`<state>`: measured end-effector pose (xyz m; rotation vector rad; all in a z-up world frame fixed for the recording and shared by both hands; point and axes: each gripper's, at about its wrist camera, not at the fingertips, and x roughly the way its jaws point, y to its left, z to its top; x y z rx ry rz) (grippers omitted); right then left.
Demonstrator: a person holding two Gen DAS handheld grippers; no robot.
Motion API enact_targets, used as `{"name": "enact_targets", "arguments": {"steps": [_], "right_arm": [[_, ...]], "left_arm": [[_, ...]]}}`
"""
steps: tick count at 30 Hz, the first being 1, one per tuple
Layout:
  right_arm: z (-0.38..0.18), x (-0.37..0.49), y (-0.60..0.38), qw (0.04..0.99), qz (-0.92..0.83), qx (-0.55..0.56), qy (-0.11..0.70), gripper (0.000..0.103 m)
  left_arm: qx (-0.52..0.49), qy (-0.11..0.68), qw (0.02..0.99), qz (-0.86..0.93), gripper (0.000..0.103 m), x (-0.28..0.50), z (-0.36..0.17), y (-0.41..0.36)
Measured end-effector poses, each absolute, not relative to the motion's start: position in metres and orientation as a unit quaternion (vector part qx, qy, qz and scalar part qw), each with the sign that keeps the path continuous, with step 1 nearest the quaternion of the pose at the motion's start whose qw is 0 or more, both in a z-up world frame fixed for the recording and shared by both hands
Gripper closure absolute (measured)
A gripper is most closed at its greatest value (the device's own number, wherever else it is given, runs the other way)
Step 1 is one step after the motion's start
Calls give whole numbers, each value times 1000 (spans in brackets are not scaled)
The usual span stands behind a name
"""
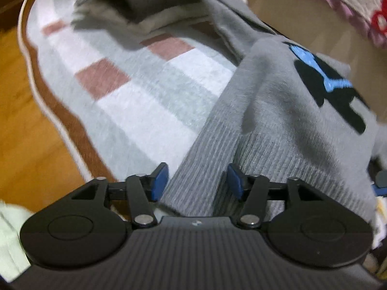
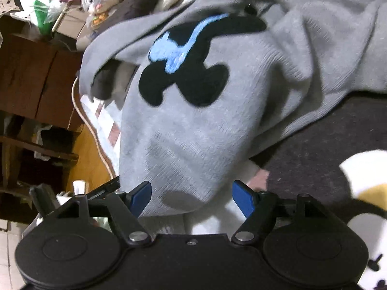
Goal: Fold clothes
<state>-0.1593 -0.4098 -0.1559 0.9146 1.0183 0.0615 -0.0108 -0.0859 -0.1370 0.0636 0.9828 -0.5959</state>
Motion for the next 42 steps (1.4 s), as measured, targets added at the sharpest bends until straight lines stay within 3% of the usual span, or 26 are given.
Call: {"name": "enact_targets", "arguments": {"steps": [1, 2, 4, 5, 6, 7, 15, 21, 25, 30, 31, 38, 42], "right_arm": [[-158, -157, -408, 771, 33, 423, 475, 25], [-160, -155, -406, 771, 36, 420, 478, 25], [-159, -157, -405, 773, 36, 406, 485, 25], [-159, -158, -406, 776, 29, 403, 485, 25], [-158, -159, -407, 778, 26, 402, 483, 25], [-159, -159, -409, 777, 26, 404, 482, 25], [-166, -156, -408, 767, 57, 406, 494, 25], [-166, -147, -382, 777, 104, 346, 516, 25], [-162, -136, -366, 807, 134, 281, 502, 39], [-172, -129, -357, 817, 110, 217, 523, 43], [-173, -130, -359, 819, 97, 205, 527, 49], [-161, -131, -387, 835, -22, 198, 513, 47], [-154, -136, -405, 857, -125, 127, 483, 46]], "left_arm": [[44, 458, 842, -282, 28, -11, -138, -92], [61, 450, 846, -280, 26, -11, -140, -98], [85, 435, 850, -284, 33, -11, -142, -105], [96, 428, 851, -288, 47, -12, -141, -108], [110, 421, 851, -295, 91, -15, -137, -110], [123, 414, 850, -301, 97, -18, -134, -113], [185, 359, 866, -295, 99, -34, -112, -121], [210, 296, 899, -247, 99, -5, -75, -112], [209, 271, 914, -219, 99, 17, -56, -106], [215, 269, 917, -199, 99, 33, -71, -112], [228, 265, 916, -197, 99, 33, -75, -114], [235, 251, 928, -145, 98, 57, -93, -114], [180, 317, 922, -135, 94, 59, -115, -111]]}}
